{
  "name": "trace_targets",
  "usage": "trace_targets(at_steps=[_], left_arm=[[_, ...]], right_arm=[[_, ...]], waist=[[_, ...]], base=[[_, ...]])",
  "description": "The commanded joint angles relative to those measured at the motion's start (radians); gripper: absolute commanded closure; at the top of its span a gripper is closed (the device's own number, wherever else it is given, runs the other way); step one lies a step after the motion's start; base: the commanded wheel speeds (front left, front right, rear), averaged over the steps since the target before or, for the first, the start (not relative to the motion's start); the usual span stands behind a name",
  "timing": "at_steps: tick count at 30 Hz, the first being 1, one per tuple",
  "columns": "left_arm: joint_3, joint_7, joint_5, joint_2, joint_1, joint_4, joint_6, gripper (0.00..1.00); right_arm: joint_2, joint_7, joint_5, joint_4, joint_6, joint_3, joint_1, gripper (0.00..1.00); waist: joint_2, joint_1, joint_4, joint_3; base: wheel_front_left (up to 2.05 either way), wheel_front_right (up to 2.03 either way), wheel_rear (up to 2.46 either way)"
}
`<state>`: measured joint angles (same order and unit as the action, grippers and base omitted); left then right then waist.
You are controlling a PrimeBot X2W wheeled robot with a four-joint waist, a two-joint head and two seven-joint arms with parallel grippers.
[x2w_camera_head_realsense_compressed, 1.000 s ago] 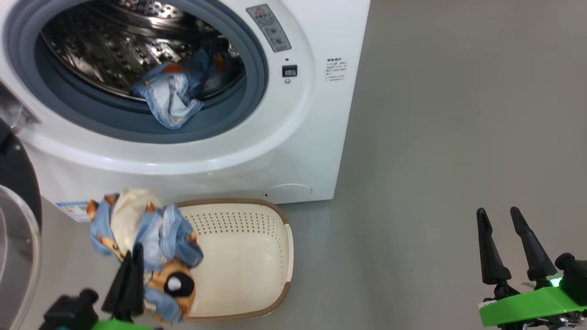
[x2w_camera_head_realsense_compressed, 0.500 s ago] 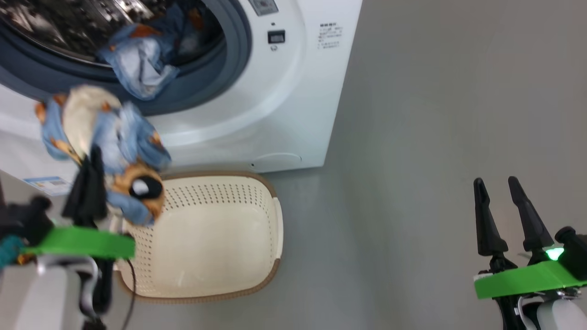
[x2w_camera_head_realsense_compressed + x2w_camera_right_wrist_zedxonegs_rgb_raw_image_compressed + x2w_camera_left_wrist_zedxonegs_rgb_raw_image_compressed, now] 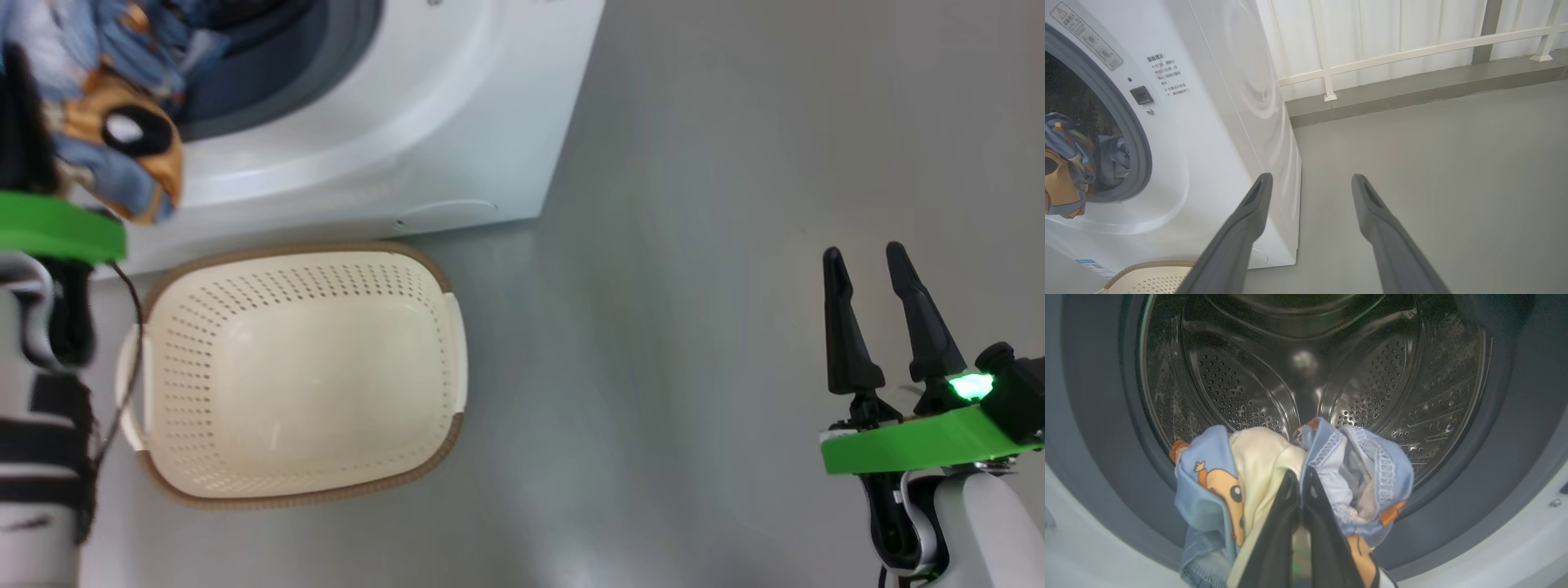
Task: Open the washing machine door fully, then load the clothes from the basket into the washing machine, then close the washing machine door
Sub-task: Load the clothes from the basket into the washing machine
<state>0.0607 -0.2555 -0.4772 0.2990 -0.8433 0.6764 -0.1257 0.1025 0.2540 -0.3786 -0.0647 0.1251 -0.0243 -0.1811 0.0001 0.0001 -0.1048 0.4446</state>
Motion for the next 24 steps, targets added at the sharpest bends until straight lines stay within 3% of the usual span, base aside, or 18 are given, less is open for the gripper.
trace_targets(at_steps=[1,15,24], left_arm=[[-0.031,-0.006,-0.009,0.060,-0.054,0.014,-0.005,1.00],[0.049,-0.006,0.014,0.143,-0.388,0.336,-0.005,1.00],[0.000,-0.006,0.084,0.208,-0.475,0.275,0.022,1.00]], right_arm=[[0.004,0.008,-0.011,0.023,0.006,-0.026,-0.017,0.00],[-0.015,0.008,-0.018,0.030,0.006,-0.072,-0.075,0.00],[-0.018,0.008,-0.021,0.025,0.006,-0.103,-0.080,0.00]], waist=[[-0.0001,-0.0001,-0.046,0.056],[-0.0001,-0.0001,-0.124,0.165],[-0.0001,-0.0001,-0.185,0.184]], base=[[0.00,0.00,0.00],[0.00,0.00,0.00],[0.00,0.00,0.00]])
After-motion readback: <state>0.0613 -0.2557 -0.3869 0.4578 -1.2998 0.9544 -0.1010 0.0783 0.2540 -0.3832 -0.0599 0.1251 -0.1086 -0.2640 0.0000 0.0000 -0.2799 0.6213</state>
